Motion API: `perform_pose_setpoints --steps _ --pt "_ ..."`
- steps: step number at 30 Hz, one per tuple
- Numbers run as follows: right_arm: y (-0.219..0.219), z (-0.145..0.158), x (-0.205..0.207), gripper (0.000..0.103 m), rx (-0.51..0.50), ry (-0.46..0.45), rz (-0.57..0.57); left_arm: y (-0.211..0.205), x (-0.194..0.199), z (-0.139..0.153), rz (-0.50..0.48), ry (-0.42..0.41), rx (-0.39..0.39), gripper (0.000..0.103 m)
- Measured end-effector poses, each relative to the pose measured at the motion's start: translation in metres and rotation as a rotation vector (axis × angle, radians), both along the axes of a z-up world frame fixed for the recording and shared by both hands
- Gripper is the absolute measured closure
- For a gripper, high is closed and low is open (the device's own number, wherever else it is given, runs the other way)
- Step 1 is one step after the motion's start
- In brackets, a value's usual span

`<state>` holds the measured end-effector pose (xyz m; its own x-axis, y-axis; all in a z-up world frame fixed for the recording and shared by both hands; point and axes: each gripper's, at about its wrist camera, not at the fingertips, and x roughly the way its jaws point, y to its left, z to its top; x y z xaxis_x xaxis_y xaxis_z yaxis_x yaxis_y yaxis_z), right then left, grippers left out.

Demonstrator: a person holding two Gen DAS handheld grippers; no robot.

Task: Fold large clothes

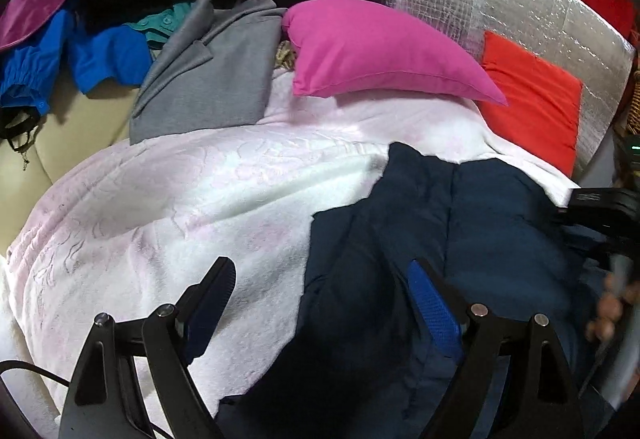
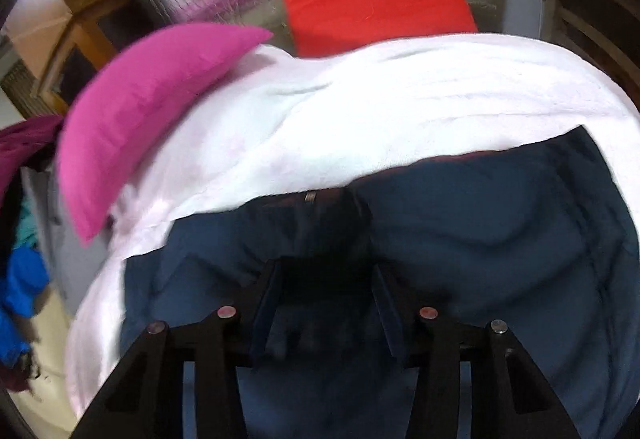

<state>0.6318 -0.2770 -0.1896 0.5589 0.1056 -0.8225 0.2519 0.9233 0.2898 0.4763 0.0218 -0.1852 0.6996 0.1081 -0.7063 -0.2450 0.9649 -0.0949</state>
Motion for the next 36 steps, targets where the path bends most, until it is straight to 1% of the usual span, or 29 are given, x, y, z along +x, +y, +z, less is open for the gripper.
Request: perform_pose_setpoints --steps 1,3,5,7,9,10,11,12,13,14,16,19,20,21,22,24,25,26,28,29,30,32,34,36 --pt "-0.001 -0.009 0.009 0.053 -0.006 0.028 -0.003 -0.003 0.0 0.0 -0.008 0.003 0.001 0.015" --pt "-0.004 -0.017 0.014 0.053 0.0 0.044 -0.004 -0.007 0.003 -0.001 -0.028 0.01 0.006 0.015" --pt "-0.007 -0.017 0.011 0.053 0.022 0.043 0.002 -0.009 0.005 -0.003 -0.044 0.025 0.005 0.015" --pt "-0.008 -0.012 0.004 0.053 0.013 0.038 0.021 -0.011 0.006 -0.006 -0.048 0.04 0.001 0.015" --pt "-0.012 0.001 -0.011 0.052 0.035 -0.005 0.034 -0.009 0.005 -0.006 -0.041 0.044 -0.002 0.015" --pt "-0.019 0.01 -0.019 0.052 0.052 -0.048 0.034 -0.009 0.004 -0.006 -0.04 0.044 -0.003 0.015" --pt "-0.03 0.023 -0.034 0.052 0.053 -0.116 0.017 -0.009 0.004 -0.006 -0.039 0.043 -0.002 0.015" --pt "-0.038 0.03 -0.044 0.05 0.036 -0.153 -0.005 -0.009 0.003 -0.006 -0.035 0.04 0.001 0.015" --pt "-0.049 0.038 -0.056 0.045 -0.006 -0.182 -0.042 -0.008 0.002 -0.006 -0.033 0.039 0.002 0.015" --pt "-0.059 0.041 -0.064 0.044 -0.042 -0.188 -0.069 -0.008 0.002 -0.006 -0.032 0.041 0.001 0.015" --pt "-0.079 0.037 -0.071 0.044 -0.083 -0.156 -0.11 -0.008 0.004 -0.009 -0.033 0.059 0.002 0.015" --pt "-0.117 0.003 -0.073 0.044 -0.059 0.015 -0.183 -0.015 0.014 -0.024 -0.063 0.14 0.025 0.015" --pt "-0.126 -0.011 -0.075 0.046 -0.024 0.065 -0.19 -0.018 0.016 -0.029 -0.076 0.159 0.031 0.015" --pt "-0.132 -0.019 -0.079 0.046 0.016 0.063 -0.191 -0.02 0.016 -0.029 -0.079 0.158 0.042 0.015" --pt "-0.132 -0.018 -0.086 0.046 0.021 0.036 -0.192 -0.021 0.015 -0.027 -0.078 0.15 0.052 0.015" --pt "-0.125 -0.008 -0.103 0.045 -0.012 -0.009 -0.174 -0.024 0.012 -0.021 -0.102 0.124 0.059 0.015" --pt "-0.12 -0.003 -0.112 0.041 -0.029 -0.031 -0.163 -0.025 0.01 -0.019 -0.109 0.116 0.061 0.015" --pt "-0.112 0.006 -0.128 0.035 -0.067 -0.073 -0.139 -0.027 0.007 -0.017 -0.117 0.106 0.07 0.015" --pt "-0.096 0.017 -0.148 0.033 -0.14 -0.121 -0.099 -0.034 -0.002 -0.01 -0.146 0.084 0.109 0.015" --pt "-0.088 0.025 -0.169 0.033 -0.194 -0.148 -0.075 -0.037 -0.005 -0.008 -0.157 0.077 0.126 0.015" --pt "-0.082 0.031 -0.184 0.032 -0.227 -0.164 -0.06 -0.04 -0.014 -0.004 -0.174 0.064 0.152 0.015" --pt "-0.07 0.044 -0.218 0.027 -0.295 -0.197 -0.043 -0.045 -0.032 0.001 -0.202 0.037 0.181 0.015" --pt "-0.066 0.06 -0.259 0.024 -0.344 -0.236 -0.034 -0.049 -0.059 0.011 -0.239 -0.008 0.181 0.015" --pt "-0.064 0.074 -0.286 0.019 -0.393 -0.273 -0.033 -0.052 -0.086 0.025 -0.253 -0.046 0.177 0.015"
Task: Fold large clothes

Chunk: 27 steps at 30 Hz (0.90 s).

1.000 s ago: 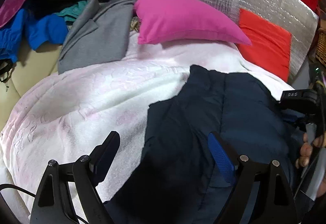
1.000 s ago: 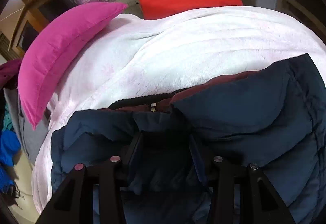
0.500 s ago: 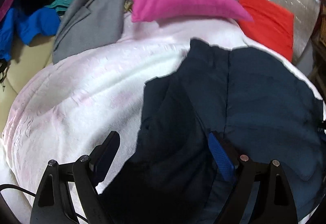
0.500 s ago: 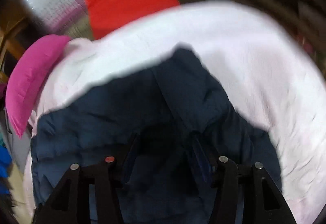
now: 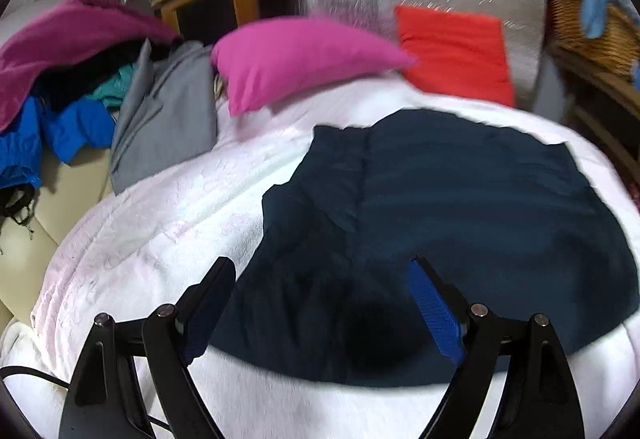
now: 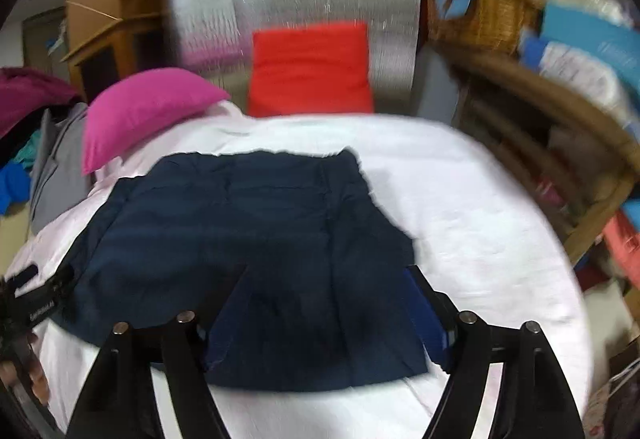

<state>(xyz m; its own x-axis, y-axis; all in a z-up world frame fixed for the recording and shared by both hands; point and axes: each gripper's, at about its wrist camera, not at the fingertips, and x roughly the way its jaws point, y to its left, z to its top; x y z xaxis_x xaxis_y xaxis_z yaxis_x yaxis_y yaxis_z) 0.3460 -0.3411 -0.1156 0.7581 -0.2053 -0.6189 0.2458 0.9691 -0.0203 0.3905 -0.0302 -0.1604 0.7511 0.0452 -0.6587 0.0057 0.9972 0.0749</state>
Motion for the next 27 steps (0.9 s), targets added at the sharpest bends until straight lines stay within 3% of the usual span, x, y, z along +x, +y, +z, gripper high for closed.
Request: perform_pose_setpoints --steps 4,9,14,27 --pt "0.009 0.03 -0.059 0.011 -0.085 -0.079 -0.007 0.002 -0.049 0.027 -0.024 -0.04 -0.03 0.014" --pt "0.013 0.058 -0.116 0.006 0.016 -0.158 -0.003 -0.008 -0.104 0.081 -0.029 -0.186 0.068 0.009" --pt "0.027 0.078 -0.156 0.006 0.035 -0.186 -0.002 -0.013 -0.158 0.128 -0.054 -0.299 0.049 0.004" --pt "0.047 0.132 -0.252 0.003 0.042 -0.257 -0.039 -0.019 -0.26 0.193 -0.092 -0.424 0.062 0.001"
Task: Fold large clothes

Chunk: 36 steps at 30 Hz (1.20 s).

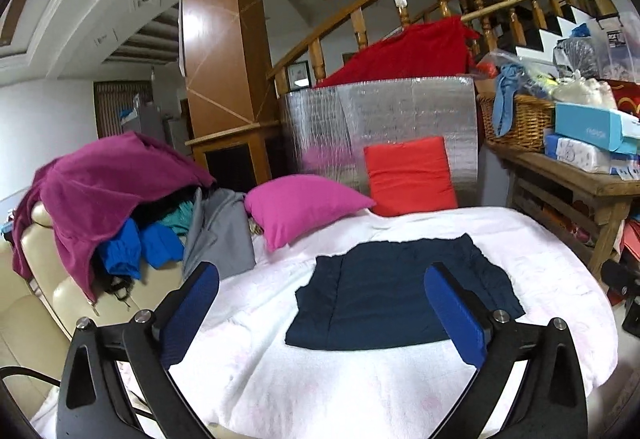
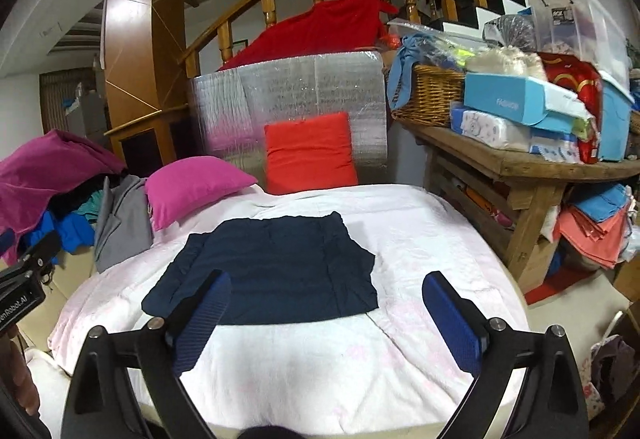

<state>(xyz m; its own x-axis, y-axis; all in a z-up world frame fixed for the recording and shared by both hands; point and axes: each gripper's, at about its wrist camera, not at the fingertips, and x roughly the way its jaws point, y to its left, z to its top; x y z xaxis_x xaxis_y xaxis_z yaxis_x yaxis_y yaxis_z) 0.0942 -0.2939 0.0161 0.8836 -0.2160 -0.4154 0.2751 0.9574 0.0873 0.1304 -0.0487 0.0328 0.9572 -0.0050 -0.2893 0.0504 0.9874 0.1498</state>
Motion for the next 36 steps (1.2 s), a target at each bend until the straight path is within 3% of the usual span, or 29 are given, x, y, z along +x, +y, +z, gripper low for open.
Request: perform_pose_setpoints --steps 15,36 --pt "0.02 0.039 -0.087 0.002 -0.022 -0.08 -0.037 0.011 -0.061 0.037 0.018 -0.037 -0.032 0.0" --pt "0.028 0.045 -0.108 0.002 -0.009 -0.069 -0.051 0.017 -0.079 0.045 0.003 -0.066 -0.038 0.0"
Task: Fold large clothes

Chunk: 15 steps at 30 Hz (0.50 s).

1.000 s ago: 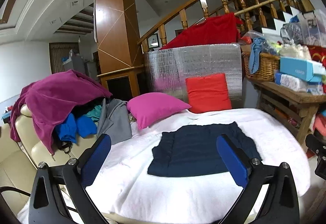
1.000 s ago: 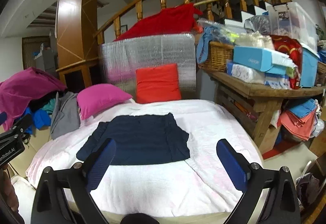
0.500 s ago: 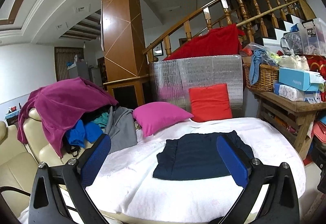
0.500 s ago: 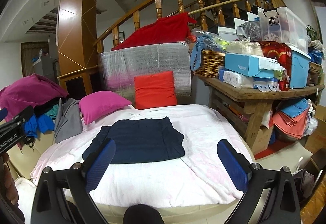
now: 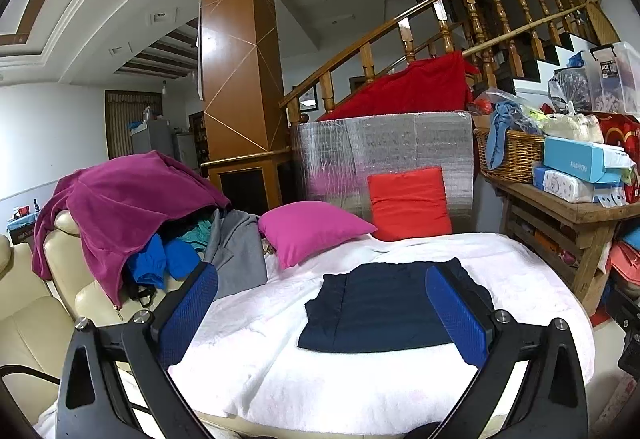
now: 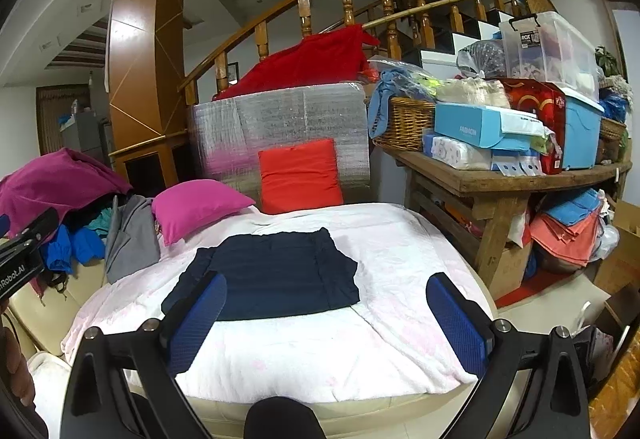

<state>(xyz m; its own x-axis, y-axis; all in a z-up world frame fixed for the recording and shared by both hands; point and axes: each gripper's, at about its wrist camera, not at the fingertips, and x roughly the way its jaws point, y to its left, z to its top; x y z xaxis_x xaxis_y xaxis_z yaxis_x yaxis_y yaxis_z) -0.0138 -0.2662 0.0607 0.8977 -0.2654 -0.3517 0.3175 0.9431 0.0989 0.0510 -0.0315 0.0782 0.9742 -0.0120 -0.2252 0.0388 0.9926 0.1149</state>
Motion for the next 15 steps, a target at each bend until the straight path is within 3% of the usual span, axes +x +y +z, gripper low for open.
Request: perform_pose_setpoints --steps 15 --pt "0.0002 -0.0078 0.0071 0.002 0.015 0.019 0.006 0.0027 -0.0004 -0.0041 -0.004 0.009 0.002 0.0"
